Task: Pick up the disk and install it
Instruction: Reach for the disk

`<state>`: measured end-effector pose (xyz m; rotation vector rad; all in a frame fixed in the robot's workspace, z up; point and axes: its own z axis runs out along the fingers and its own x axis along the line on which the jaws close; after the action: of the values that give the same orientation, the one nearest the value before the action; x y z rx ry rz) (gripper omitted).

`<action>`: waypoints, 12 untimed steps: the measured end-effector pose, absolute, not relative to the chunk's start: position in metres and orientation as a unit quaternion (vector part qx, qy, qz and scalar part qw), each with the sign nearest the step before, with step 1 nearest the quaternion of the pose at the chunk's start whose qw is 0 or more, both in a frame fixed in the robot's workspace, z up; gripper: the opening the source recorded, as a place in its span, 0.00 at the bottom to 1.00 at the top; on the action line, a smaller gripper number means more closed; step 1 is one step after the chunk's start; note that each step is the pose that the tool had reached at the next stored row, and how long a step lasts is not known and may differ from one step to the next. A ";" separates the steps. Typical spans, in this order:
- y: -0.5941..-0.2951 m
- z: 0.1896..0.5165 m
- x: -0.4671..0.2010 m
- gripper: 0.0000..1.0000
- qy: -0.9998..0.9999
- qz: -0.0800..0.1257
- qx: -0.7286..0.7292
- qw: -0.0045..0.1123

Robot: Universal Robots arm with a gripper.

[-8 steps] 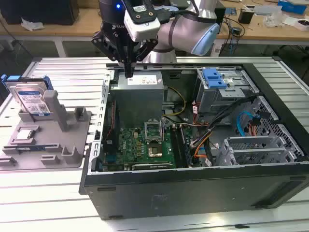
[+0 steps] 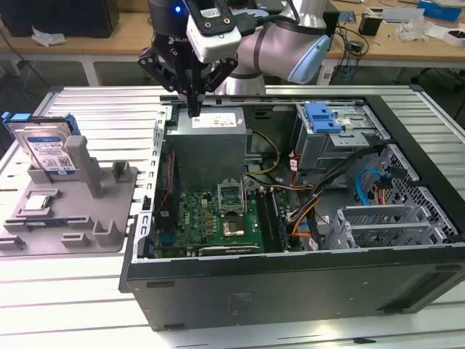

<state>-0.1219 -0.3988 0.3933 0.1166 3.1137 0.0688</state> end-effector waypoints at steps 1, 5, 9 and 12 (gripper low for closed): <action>-0.399 0.393 -0.122 0.11 0.999 0.022 0.037 0.012; -0.399 0.393 -0.122 0.11 0.999 0.022 0.037 0.012; -0.389 0.393 -0.135 0.11 0.999 0.022 0.037 0.012; -0.380 0.393 -0.151 0.11 0.999 0.022 0.037 0.012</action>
<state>-0.1507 -0.3804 0.3933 0.1167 3.1137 0.0688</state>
